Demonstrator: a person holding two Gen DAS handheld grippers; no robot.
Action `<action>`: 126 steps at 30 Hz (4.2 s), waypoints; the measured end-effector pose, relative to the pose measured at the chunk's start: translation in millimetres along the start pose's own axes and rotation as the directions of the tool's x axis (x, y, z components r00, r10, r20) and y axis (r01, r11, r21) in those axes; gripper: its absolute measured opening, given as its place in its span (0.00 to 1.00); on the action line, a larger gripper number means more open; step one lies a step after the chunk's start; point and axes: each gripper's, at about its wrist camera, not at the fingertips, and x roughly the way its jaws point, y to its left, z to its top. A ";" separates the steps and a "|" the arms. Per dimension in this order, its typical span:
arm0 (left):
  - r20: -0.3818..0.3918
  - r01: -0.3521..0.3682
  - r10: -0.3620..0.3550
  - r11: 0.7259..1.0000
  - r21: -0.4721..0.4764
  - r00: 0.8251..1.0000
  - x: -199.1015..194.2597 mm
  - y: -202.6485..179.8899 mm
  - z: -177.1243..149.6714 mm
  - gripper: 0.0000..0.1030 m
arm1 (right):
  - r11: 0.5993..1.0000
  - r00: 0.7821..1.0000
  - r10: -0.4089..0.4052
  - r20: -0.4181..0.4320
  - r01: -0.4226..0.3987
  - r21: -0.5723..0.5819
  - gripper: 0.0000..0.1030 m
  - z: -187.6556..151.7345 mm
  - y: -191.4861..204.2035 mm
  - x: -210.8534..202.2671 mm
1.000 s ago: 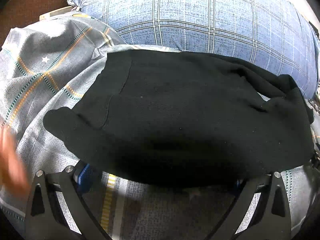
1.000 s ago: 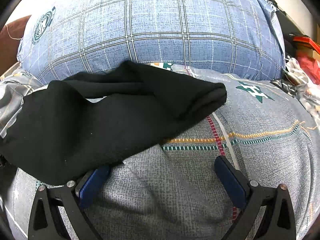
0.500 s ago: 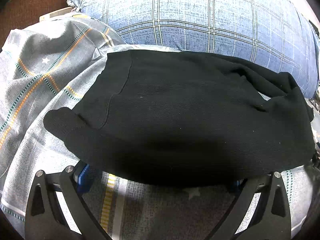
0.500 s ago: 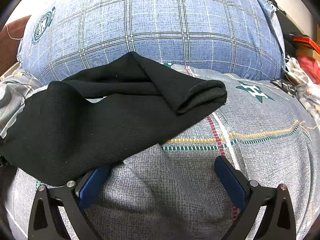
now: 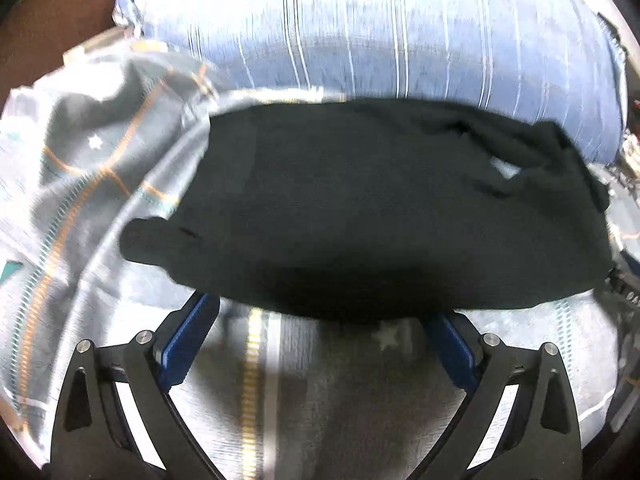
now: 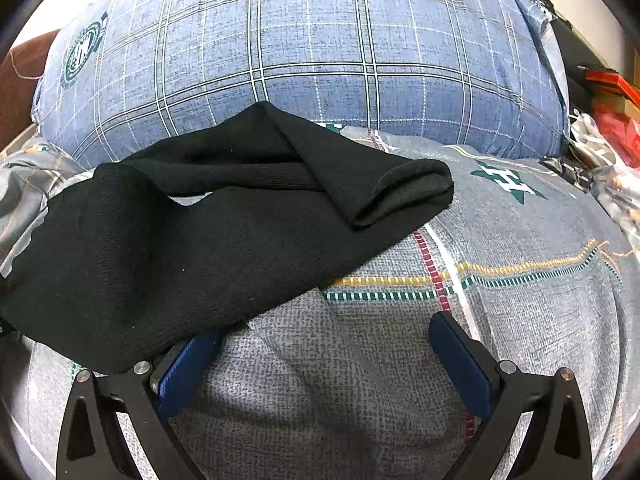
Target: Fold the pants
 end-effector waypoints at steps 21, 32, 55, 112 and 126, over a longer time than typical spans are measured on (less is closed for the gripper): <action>0.078 0.156 -0.143 0.966 -0.205 0.987 -34.8 51.7 -11.7 0.96 | 0.927 0.936 0.352 0.024 -0.353 0.125 0.78 5.9 -12.9 -38.2; -0.046 0.159 -0.175 0.956 -0.245 0.983 -8.8 40.4 -23.0 0.96 | 0.911 0.929 0.370 0.007 -0.365 0.191 0.78 -5.8 -31.1 -27.4; 0.044 0.179 -0.174 0.951 -0.253 0.984 18.4 43.2 12.5 0.28 | 0.858 0.891 0.443 0.102 -0.454 0.239 0.10 28.8 -35.0 15.2; -0.013 0.157 -0.169 0.939 -0.306 0.986 -3.9 86.5 -5.1 0.12 | 0.860 0.874 0.481 -0.067 -0.455 0.230 0.07 -54.2 -10.3 -62.1; -0.019 0.137 -0.152 0.936 -0.325 0.988 -3.1 85.9 -4.7 0.18 | 0.943 0.987 0.156 -0.036 -0.138 0.303 0.38 -33.3 -102.5 -79.1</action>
